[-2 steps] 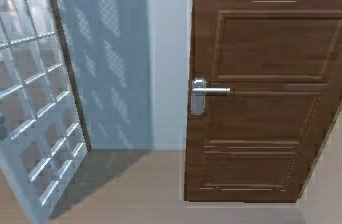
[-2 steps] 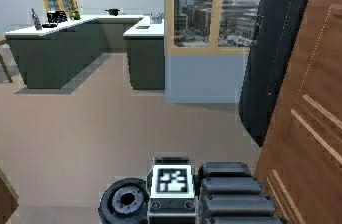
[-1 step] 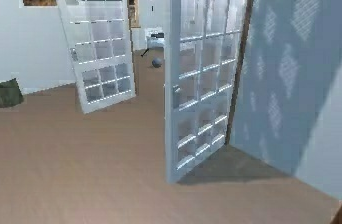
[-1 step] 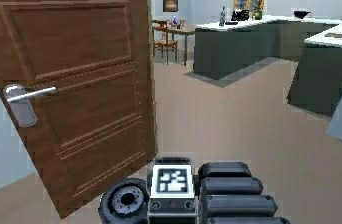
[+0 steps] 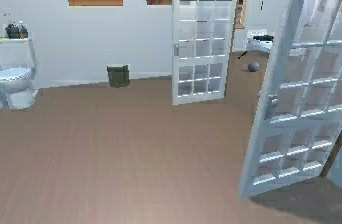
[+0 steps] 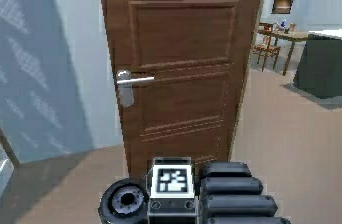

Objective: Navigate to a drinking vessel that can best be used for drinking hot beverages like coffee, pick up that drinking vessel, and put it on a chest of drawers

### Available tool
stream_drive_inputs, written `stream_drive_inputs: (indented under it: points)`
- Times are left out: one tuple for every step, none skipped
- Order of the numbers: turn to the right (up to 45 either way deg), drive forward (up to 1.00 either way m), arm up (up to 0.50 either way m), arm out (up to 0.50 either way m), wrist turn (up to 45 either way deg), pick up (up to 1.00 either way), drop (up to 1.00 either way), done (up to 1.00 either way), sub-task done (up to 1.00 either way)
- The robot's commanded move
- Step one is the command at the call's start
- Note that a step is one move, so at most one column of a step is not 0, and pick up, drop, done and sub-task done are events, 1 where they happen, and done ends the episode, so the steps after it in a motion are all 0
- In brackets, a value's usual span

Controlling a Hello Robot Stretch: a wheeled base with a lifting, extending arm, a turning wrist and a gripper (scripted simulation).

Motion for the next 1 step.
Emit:
stream_drive_inputs:
  points:
    - [0.0,1.0,0.0,0.0,0.0,0.0,0.0,0.0,0.0]
